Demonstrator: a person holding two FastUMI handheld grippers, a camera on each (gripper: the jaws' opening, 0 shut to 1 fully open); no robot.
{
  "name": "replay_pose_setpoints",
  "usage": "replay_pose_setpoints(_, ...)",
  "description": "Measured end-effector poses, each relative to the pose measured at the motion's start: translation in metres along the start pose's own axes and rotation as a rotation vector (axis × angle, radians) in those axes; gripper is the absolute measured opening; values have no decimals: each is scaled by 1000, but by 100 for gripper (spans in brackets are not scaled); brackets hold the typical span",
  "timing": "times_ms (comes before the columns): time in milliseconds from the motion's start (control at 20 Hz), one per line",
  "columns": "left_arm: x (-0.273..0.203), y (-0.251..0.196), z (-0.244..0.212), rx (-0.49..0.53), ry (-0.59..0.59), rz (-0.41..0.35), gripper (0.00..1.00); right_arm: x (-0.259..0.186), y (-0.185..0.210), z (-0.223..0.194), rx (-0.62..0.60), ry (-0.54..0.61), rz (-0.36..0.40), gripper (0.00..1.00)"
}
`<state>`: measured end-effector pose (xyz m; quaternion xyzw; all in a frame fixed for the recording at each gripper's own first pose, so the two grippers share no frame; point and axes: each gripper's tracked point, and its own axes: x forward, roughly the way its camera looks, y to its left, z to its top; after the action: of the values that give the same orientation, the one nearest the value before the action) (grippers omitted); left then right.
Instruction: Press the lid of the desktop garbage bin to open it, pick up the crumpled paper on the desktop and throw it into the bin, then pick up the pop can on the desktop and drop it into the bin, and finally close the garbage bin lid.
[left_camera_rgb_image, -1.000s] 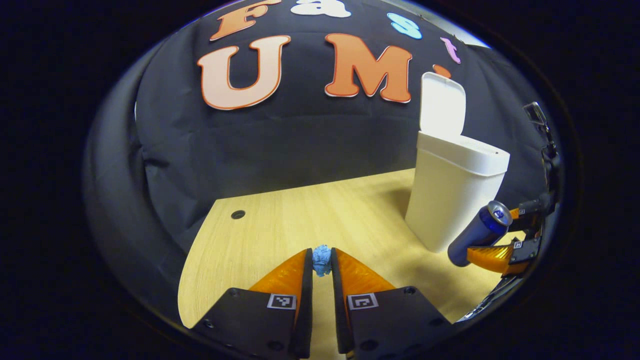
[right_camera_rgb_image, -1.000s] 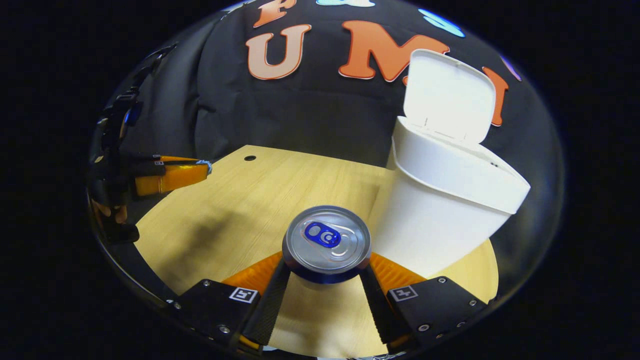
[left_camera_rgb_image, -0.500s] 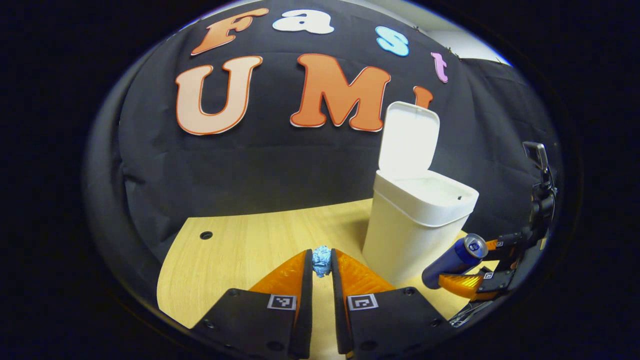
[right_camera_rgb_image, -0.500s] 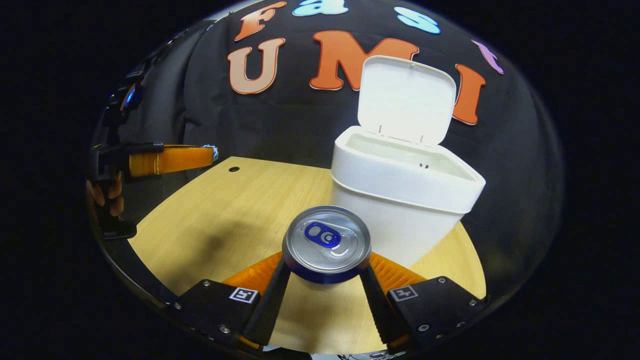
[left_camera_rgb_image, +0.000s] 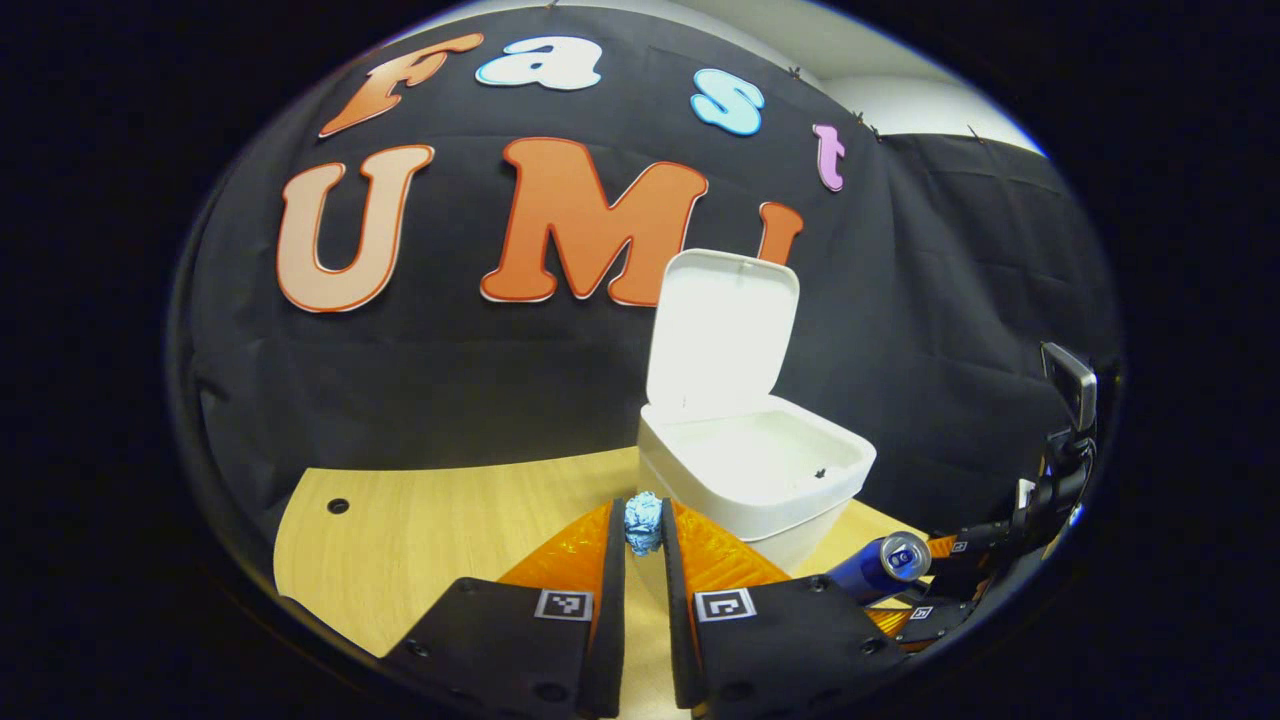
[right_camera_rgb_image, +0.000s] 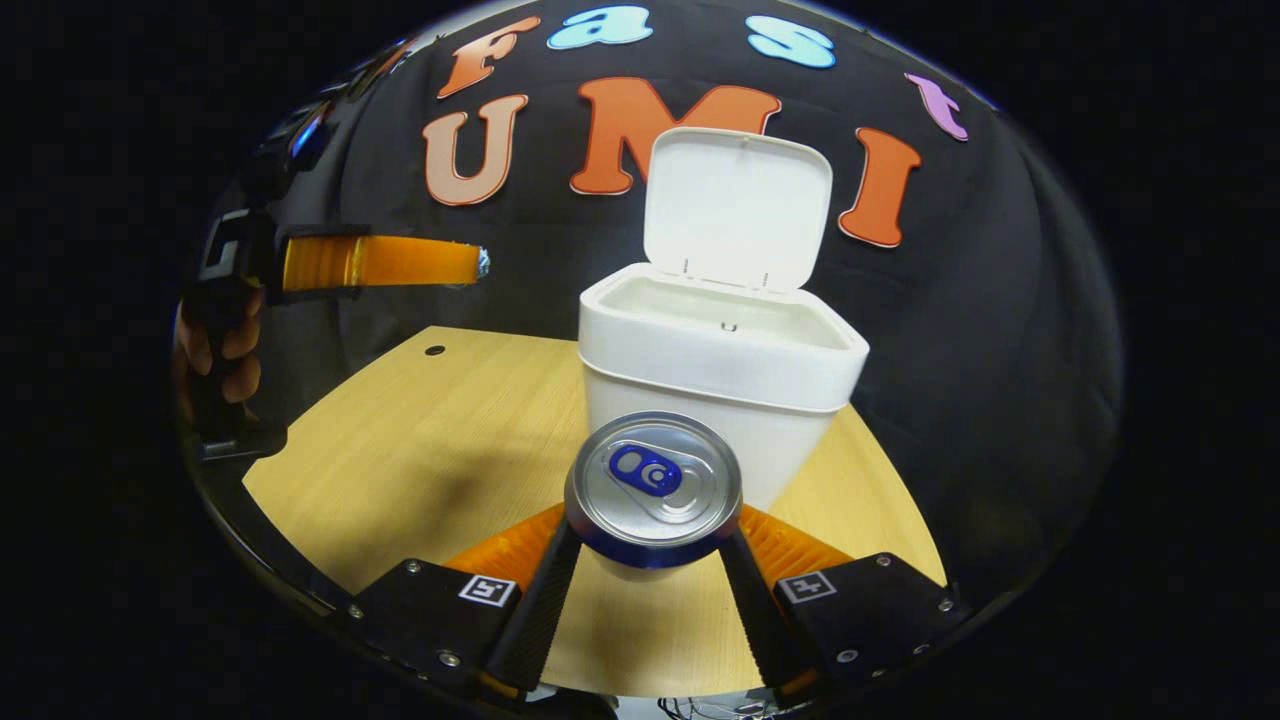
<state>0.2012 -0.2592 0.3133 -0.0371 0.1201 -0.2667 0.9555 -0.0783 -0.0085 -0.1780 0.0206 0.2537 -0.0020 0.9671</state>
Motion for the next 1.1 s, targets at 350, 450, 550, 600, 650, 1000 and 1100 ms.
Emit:
replay_pose_setpoints(350,32,-53,17,43,-22,-98,23,-20,-37,2,35,-18,-78,80)
replay_pose_setpoints(450,41,-63,18,51,-26,-116,21,-27,-47,2,32,-24,-96,80)
replay_pose_setpoints(550,51,-67,15,51,-23,-116,23,-32,-57,5,16,-30,-121,80)
replay_pose_setpoints(600,56,-69,13,45,-18,-115,23,-35,-62,9,8,-37,-134,80)
replay_pose_setpoints(650,58,-69,11,43,-12,-112,23,-37,-67,11,1,-43,-140,80)
replay_pose_setpoints(1000,78,-73,2,55,19,-96,29,-49,-90,34,-17,-76,-146,80)
replay_pose_setpoints(1100,77,-73,-2,62,25,-103,30,-48,-96,48,-13,-100,-147,80)
